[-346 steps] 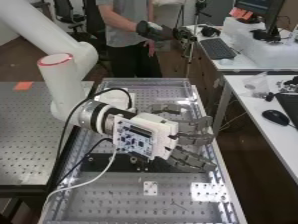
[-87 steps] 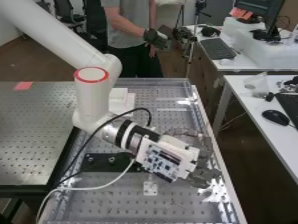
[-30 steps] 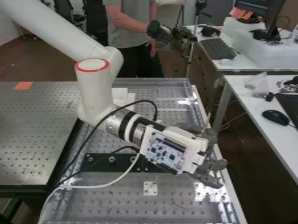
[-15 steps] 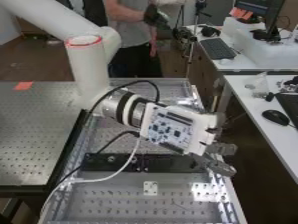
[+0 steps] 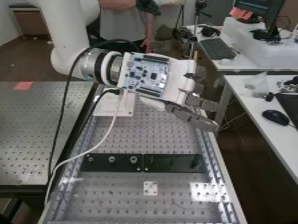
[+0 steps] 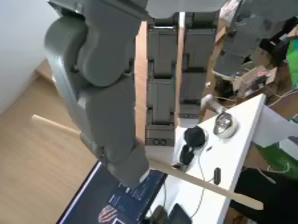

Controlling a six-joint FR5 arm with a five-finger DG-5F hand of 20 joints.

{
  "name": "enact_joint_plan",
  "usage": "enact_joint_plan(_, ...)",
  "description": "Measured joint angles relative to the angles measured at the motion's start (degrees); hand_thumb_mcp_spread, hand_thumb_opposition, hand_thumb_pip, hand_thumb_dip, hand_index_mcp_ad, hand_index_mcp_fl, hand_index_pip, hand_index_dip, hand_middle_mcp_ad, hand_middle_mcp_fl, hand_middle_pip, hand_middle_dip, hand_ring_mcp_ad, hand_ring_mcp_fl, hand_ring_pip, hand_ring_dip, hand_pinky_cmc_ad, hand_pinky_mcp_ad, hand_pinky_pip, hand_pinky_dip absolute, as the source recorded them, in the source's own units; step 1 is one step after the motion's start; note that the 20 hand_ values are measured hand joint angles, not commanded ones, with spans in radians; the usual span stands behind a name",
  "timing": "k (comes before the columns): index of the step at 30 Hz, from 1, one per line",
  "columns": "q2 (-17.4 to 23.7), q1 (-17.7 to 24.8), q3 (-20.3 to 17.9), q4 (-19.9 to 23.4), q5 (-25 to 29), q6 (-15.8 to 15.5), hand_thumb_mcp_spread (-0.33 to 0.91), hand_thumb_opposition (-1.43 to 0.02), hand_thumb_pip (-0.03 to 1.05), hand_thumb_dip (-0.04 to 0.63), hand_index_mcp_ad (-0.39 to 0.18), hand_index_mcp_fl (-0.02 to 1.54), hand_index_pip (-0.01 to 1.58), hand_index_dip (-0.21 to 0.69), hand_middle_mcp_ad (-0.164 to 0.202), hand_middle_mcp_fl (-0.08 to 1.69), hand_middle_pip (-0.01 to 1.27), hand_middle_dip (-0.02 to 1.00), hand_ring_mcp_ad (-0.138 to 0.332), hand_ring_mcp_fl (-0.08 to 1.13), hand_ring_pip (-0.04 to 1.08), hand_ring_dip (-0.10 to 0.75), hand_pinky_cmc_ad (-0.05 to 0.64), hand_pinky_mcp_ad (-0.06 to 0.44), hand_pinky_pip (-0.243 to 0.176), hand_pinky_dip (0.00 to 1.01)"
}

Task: Grab the chopstick and place it in the clear container

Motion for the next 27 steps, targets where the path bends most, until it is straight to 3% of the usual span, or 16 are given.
enact_joint_plan(8,4.3,5.8,-2.7,-2.6,4.7,0.2,0.63,-1.13,0.50,0.253,-0.173,1.13,0.73,0.003,0.066,1.23,0.47,0.41,0.065,0.73,0.09,0.419,0.393,0.239,0.000,0.21)
enact_joint_plan(14,5.1,11.7,-3.1,-3.8,12.3,0.2,0.62,-1.13,0.50,0.253,-0.173,1.13,0.73,0.002,0.068,1.24,0.47,0.40,0.063,0.73,0.09,0.421,0.391,0.244,0.000,0.23)
enact_joint_plan(20,3.7,18.7,-0.7,-7.0,22.1,1.4,0.62,-1.14,0.50,0.253,-0.173,1.13,0.73,0.017,0.065,1.24,0.47,0.40,0.051,0.73,0.09,0.414,0.386,0.246,-0.002,0.25)
enact_joint_plan(27,-0.6,25.8,4.4,-12.6,32.6,6.7,0.62,-1.14,0.50,0.253,-0.173,1.13,0.73,0.017,0.065,1.24,0.47,0.39,0.051,0.73,0.09,0.421,0.393,0.251,0.002,0.27)
